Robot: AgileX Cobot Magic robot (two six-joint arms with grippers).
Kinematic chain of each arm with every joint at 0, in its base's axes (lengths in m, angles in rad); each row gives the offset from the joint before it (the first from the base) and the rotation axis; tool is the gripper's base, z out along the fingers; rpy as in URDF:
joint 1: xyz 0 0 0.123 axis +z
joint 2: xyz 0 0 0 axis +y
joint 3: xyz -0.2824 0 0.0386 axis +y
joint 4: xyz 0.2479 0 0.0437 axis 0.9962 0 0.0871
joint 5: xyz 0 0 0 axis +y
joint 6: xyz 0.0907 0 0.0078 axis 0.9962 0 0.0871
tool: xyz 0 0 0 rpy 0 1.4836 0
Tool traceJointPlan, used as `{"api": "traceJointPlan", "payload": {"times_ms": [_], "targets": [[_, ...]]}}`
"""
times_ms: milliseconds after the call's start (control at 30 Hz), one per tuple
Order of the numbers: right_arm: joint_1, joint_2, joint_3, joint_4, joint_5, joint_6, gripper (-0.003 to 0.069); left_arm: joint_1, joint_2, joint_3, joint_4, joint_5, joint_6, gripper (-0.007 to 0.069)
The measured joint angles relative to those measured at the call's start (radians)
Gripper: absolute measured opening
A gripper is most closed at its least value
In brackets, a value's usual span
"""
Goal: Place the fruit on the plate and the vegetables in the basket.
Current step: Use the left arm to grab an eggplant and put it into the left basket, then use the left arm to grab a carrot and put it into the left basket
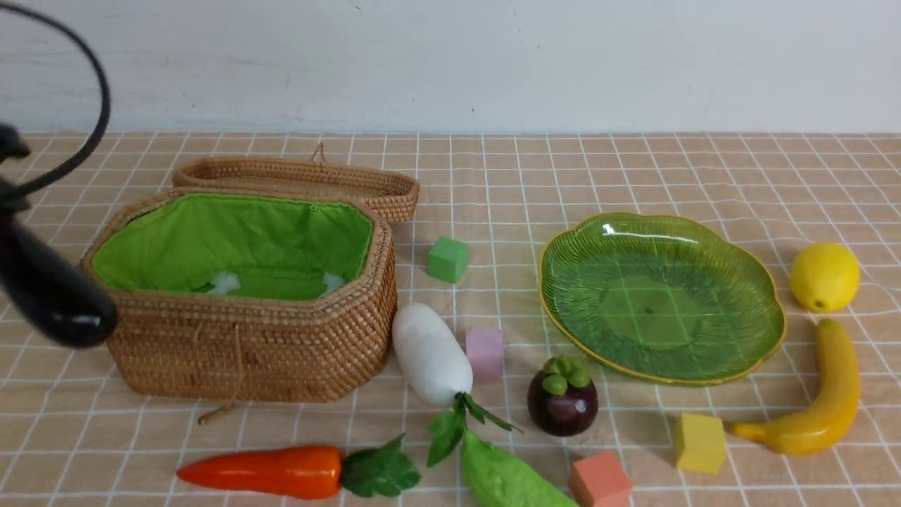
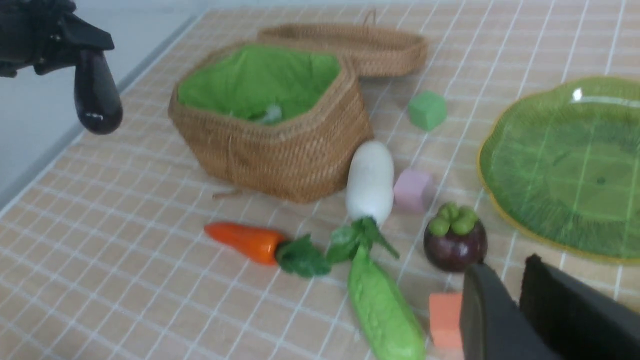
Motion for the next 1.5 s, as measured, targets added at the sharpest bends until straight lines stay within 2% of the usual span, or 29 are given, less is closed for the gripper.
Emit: {"api": "traceJointPlan", "payload": {"times_ms": [33, 133, 300, 400, 600, 700, 767, 833, 900, 933, 967, 1000, 1033, 1067, 1100, 1167, 1200, 1233, 1267, 1333, 1367, 1400, 1467, 1500], "targets": [[0.000, 0.000, 0.000, 0.000, -0.005, 0.000, 0.0130, -0.020, 0.005, -0.011, 0.000, -0.009, 0.000, 0.0238], [0.000, 0.000, 0.000, 0.023, -0.048, 0.000, 0.0134, -0.160, 0.110, -0.115, 0.017, -0.117, 0.004, 0.0238], [0.000, 0.000, 0.000, 0.071, -0.005, 0.000, 0.0137, -0.198, 0.330, -0.262, 0.023, -0.145, 0.005, 0.0239], [0.000, 0.000, 0.000, 0.088, 0.033, 0.000, 0.0140, -0.198, 0.420, -0.321, 0.018, -0.105, 0.005, 0.0286], [0.000, 0.000, 0.000, 0.100, 0.076, 0.000, 0.0140, -0.198, 0.469, -0.381, 0.011, -0.004, 0.006, 0.0603], [0.000, 0.000, 0.000, 0.100, 0.080, 0.000, 0.0136, -0.198, 0.412, -0.384, 0.011, 0.065, 0.044, 0.0638], [0.000, 0.000, 0.000, 0.101, 0.087, 0.000, 0.0136, -0.198, 0.376, -0.384, 0.011, 0.117, 0.074, 0.0617], [0.000, 0.001, -0.010, 0.099, 0.106, 0.000, 0.0136, -0.215, 0.299, -0.384, 0.010, 0.251, 0.144, 0.0502], [0.000, 0.001, -0.028, 0.095, 0.139, -0.005, 0.0136, -0.248, 0.228, -0.361, 0.010, 0.360, 0.224, 0.0332], [0.000, 0.001, -0.034, 0.094, 0.145, -0.008, 0.0136, -0.258, 0.222, -0.358, 0.010, 0.369, 0.245, 0.0314], [0.000, 0.001, -0.048, 0.093, 0.174, -0.030, 0.0136, -0.304, 0.172, -0.314, 0.010, 0.429, 0.353, 0.0175], [0.000, 0.001, -0.050, 0.093, 0.174, -0.030, 0.0136, -0.311, 0.160, -0.307, 0.010, 0.435, 0.369, 0.0141], [0.000, 0.001, -0.061, 0.092, 0.205, -0.053, 0.0136, -0.359, 0.121, -0.241, 0.009, 0.483, 0.489, 0.0043], [0.000, 0.001, -0.064, 0.091, 0.212, -0.062, 0.0136, -0.381, 0.111, -0.221, 0.007, 0.493, 0.525, 0.0024], [0.000, 0.001, -0.069, 0.091, 0.238, -0.084, 0.0138, -0.431, 0.079, -0.149, 0.004, 0.520, 0.665, -0.0013], [0.000, 0.001, -0.069, 0.088, 0.264, -0.107, 0.0138, -0.492, 0.049, -0.032, 0.003, 0.533, 0.823, -0.0012], [0.000, 0.001, -0.069, 0.086, 0.274, -0.117, 0.0139, -0.522, 0.046, 0.026, 0.002, 0.525, 0.913, -0.0001], [0.000, 0.001, -0.069, 0.086, 0.275, -0.119, 0.0139, -0.525, 0.046, 0.035, 0.002, 0.522, 0.913, 0.0003], [0.000, 0.001, -0.069, 0.086, 0.283, -0.127, 0.0139, -0.540, 0.053, 0.093, 0.002, 0.494, 0.989, 0.0044], [0.000, 0.001, -0.069, 0.085, 0.286, -0.129, 0.0139, -0.546, 0.068, 0.133, 0.002, 0.456, 1.027, 0.0108], [0.000, 0.001, -0.069, 0.085, 0.289, -0.131, 0.0139, -0.547, 0.094, 0.172, 0.003, 0.387, 1.058, 0.0188], [0.000, 0.001, -0.069, 0.085, 0.289, -0.131, 0.0139, -0.547, 0.098, 0.180, 0.003, 0.368, 1.060, 0.0213], [0.000, 0.001, -0.069, 0.085, 0.290, -0.132, 0.0139, -0.547, 0.167, 0.206, 0.004, 0.252, 1.076, 0.0381], [0.000, 0.001, -0.069, 0.085, 0.291, -0.132, 0.0140, -0.547, 0.190, 0.208, 0.004, 0.212, 1.079, 0.0421]]}}
